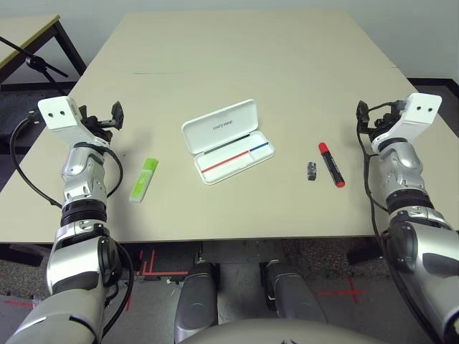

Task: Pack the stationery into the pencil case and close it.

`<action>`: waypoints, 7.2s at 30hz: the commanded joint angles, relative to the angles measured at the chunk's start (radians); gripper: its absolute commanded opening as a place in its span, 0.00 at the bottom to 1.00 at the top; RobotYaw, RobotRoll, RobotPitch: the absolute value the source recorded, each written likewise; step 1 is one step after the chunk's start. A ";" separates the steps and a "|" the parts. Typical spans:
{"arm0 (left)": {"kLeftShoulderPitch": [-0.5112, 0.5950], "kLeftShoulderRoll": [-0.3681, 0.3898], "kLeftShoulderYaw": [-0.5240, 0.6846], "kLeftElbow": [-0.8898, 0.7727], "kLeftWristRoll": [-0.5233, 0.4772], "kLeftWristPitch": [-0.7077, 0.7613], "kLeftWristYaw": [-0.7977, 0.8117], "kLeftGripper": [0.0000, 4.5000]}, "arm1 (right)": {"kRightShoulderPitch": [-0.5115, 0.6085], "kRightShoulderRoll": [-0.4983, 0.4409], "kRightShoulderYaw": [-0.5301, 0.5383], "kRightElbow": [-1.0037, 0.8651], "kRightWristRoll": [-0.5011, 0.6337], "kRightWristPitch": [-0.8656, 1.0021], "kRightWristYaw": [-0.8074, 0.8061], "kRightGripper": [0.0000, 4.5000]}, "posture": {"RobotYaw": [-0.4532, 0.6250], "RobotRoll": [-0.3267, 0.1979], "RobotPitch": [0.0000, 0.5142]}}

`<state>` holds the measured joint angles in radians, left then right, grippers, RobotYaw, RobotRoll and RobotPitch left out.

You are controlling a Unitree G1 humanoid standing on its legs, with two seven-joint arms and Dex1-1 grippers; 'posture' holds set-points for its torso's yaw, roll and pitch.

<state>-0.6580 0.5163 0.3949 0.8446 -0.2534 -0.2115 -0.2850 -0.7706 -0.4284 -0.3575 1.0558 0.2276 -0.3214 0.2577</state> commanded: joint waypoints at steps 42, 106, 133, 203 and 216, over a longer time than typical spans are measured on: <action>0.336 0.211 -0.203 -0.844 -0.149 0.567 -0.531 1.00 | 0.076 -0.219 0.349 -0.370 -0.068 0.398 0.958 0.99 | 0.43 0.62 0.20; 0.138 0.126 -0.774 -0.868 0.099 0.865 -0.739 0.02 | 0.130 -0.215 0.414 -0.528 -0.066 0.452 0.989 1.00 | 0.39 0.62 0.21; 0.220 0.250 -0.728 -0.923 0.126 0.419 -0.901 0.01 | 0.211 -0.270 0.483 -0.744 -0.016 0.659 1.134 1.00 | 0.40 0.62 0.22; 0.275 0.305 -0.529 -1.023 -0.003 0.463 -0.947 0.99 | 0.120 -0.058 0.132 -1.087 0.104 1.465 0.140 1.00 | 0.37 0.62 0.30; 0.229 0.274 -0.588 -1.005 0.019 0.460 -0.939 0.99 | 0.224 -0.142 0.184 -1.153 0.127 1.645 0.118 1.00 | 0.34 0.62 0.29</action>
<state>-0.4226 0.7929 -0.1783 -0.1484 -0.2450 0.2433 -1.2212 -0.5662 -0.5617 -0.1969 -0.0802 0.3424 1.3055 0.3613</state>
